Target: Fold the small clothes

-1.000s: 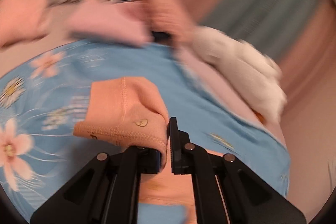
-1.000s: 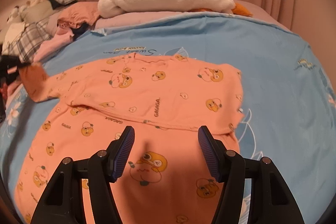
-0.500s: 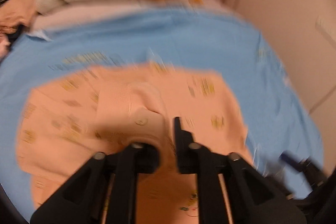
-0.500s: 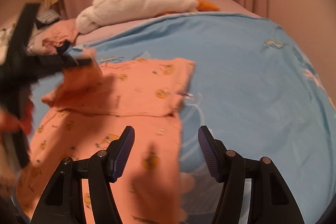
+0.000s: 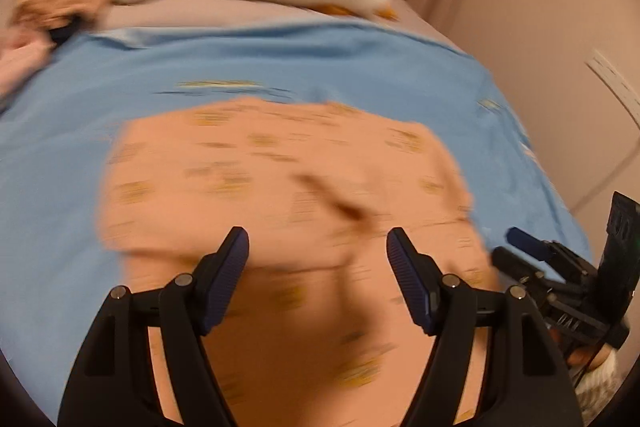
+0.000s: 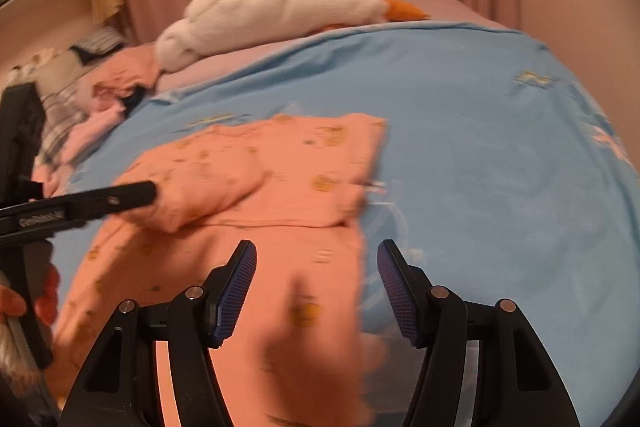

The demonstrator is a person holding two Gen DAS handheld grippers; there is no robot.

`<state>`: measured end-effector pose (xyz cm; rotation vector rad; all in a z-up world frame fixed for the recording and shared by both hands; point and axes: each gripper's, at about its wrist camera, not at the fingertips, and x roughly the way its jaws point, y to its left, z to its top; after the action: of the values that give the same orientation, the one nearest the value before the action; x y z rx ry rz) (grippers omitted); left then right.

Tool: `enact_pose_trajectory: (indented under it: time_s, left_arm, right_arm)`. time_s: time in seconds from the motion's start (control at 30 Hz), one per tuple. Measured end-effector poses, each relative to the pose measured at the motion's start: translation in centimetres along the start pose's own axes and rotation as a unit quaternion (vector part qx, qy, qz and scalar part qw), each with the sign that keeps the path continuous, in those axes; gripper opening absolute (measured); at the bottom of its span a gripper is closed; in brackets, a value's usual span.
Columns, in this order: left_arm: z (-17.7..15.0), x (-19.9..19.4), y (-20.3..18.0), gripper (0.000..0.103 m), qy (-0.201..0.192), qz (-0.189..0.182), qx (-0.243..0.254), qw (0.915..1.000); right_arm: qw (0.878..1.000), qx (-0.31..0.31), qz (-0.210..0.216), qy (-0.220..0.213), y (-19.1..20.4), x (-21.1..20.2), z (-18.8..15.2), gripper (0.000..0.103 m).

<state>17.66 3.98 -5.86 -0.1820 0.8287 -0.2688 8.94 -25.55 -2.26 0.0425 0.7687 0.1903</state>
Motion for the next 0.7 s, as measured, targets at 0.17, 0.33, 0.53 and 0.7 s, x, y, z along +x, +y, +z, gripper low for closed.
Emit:
enact_pose_trajectory:
  time_s: [0.17, 0.33, 0.53, 0.7]
  left_arm:
    - [-1.9, -2.2, 6.2, 0.072, -0.006, 0.056, -0.067, 0.9962]
    - [-3.1, -2.4, 8.8, 0.072, 0.000, 0.058, -0.114, 0.9918]
    - [-3.3, -1.0, 8.2, 0.072, 0.017, 0.050, -0.098, 0.9938]
    - [-3.4, 1.0, 8.3, 0.072, 0.037, 0.055, -0.085, 0.9942]
  right_arm:
    - [0.999, -0.018, 0.035, 0.018, 3.3, 2.2, 1.1, 0.063]
    - [0.994, -0.103, 0.038, 0.016, 8.4, 4.1, 3.8, 0.063]
    - [0.976, -0.195, -0.024, 0.094, 12.5, 11.5, 5.0, 0.057]
    - [0.986, -0.142, -0.033, 0.075, 10.1, 11.7, 4.7, 0.009]
